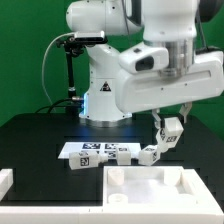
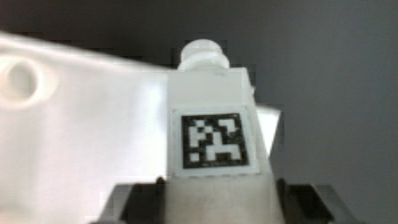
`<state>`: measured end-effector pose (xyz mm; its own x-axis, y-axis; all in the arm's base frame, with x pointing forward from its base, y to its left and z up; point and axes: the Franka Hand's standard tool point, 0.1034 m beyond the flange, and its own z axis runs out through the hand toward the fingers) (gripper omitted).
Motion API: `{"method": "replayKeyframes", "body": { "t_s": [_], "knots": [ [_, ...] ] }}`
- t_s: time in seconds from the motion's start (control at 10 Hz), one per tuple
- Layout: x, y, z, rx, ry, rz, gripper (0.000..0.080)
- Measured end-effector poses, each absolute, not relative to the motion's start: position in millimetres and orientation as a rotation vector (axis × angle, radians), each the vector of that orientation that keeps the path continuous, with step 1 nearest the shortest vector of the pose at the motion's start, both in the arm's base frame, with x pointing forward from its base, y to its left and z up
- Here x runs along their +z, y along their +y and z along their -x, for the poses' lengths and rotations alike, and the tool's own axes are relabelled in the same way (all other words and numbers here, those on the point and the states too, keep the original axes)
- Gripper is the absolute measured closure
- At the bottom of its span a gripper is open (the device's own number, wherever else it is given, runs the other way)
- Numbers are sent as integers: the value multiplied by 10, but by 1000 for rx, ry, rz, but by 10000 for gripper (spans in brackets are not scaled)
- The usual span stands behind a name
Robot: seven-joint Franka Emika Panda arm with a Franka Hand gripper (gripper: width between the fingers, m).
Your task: Assemble one leg
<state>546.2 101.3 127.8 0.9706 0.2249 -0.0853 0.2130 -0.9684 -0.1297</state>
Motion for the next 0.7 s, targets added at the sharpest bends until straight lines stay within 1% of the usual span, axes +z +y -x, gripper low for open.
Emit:
{"method": "replayKeyframes", "body": {
  "t_s": [0.1, 0.3, 0.4, 0.5, 0.7],
  "knots": [
    [1231, 1029, -5472, 53, -335, 3007, 512],
    [1204, 993, -5491, -170, -310, 3010, 512],
    [1178, 983, -5498, -228, -308, 3011, 512],
    [1161, 977, -5596, -364, -320, 3002, 512],
    [1245, 902, -5857, -599, -366, 2979, 512]
  ]
}}
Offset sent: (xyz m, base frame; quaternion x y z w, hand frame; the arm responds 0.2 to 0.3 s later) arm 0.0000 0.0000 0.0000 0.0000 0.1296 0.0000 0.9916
